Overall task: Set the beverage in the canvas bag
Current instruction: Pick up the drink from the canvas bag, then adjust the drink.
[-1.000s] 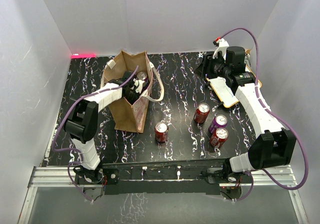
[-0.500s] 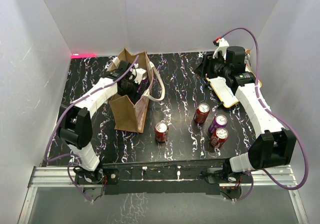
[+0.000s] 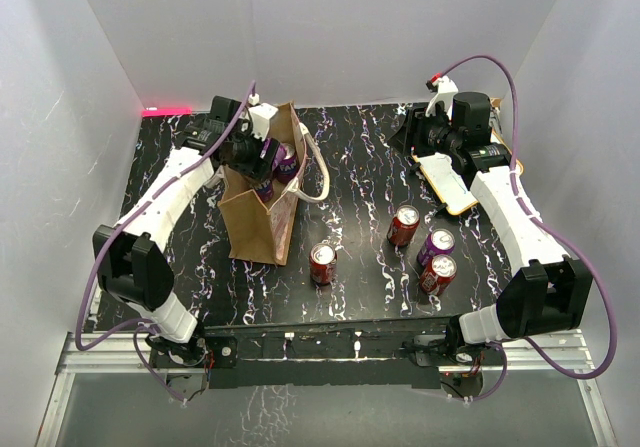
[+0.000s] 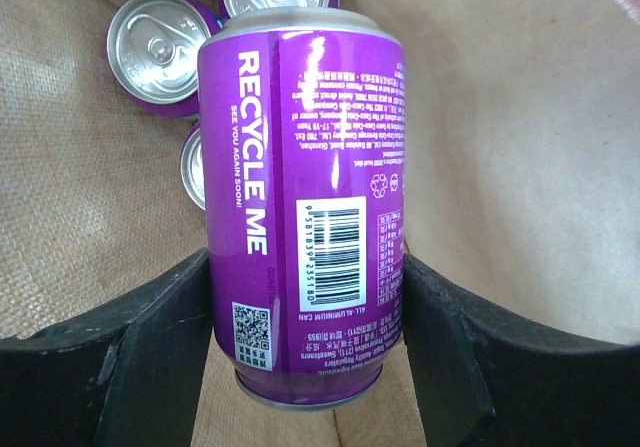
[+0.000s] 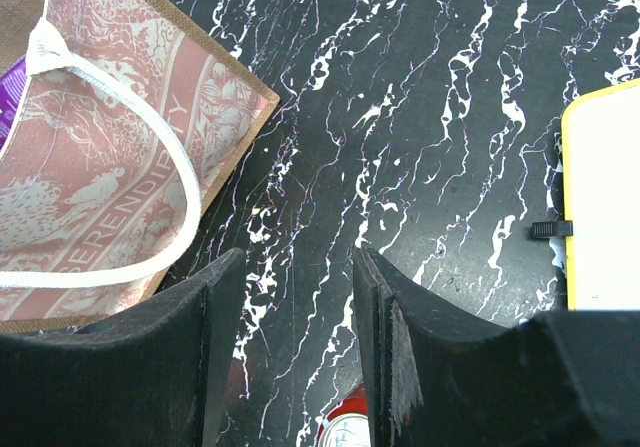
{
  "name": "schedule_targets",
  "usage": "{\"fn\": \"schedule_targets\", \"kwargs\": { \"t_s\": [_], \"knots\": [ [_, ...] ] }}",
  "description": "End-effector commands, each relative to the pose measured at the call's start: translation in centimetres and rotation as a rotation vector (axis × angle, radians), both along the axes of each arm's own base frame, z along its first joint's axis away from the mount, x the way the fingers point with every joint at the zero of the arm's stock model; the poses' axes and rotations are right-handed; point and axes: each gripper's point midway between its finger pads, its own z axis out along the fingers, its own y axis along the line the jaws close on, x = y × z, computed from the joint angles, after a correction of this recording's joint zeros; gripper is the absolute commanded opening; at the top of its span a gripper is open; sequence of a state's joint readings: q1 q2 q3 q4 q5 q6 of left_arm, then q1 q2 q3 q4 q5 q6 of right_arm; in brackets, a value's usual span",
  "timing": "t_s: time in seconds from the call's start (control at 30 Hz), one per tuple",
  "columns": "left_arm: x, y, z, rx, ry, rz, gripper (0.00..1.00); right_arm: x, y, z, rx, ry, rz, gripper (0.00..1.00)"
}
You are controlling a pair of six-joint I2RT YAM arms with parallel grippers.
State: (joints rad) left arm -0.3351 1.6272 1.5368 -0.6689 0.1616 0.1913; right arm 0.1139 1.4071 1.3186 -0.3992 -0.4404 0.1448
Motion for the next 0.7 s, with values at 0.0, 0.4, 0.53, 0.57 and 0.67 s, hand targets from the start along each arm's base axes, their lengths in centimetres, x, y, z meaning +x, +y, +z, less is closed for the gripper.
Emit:
{"fn": "schedule_targets", "kwargs": {
  "t_s": [0.0, 0.4, 0.53, 0.57, 0.67],
  "knots": [
    [0.3, -1.0, 6.5, -0.108, -0.150, -0.048, 0.00, 0.7, 0.4, 3.8, 0.017, -0.117, 0.016, 0.49],
    [0.0, -3.0, 14.6, -0.208, -0.400, -0.267, 0.00, 0.4, 7.5, 9.4, 0.126, -0.243, 0.323, 0.53],
    [-1.3, -3.7, 16.8, -0.209, -0.480, -0.387, 0.00, -0.8, 11.8, 11.4, 0.121, -0.348, 0.487, 0.62],
    [-1.6, -3.8, 17.4, -0.215, -0.507, -0.406, 0.00, -1.1, 12.8, 11.9, 0.142, -0.355, 0.521, 0.64],
    [-2.8, -4.2, 18.7, -0.219, -0.593, -0.484, 0.00, -1.8, 15.0, 13.0, 0.228, -0.340, 0.591, 0.70]
  ]
}}
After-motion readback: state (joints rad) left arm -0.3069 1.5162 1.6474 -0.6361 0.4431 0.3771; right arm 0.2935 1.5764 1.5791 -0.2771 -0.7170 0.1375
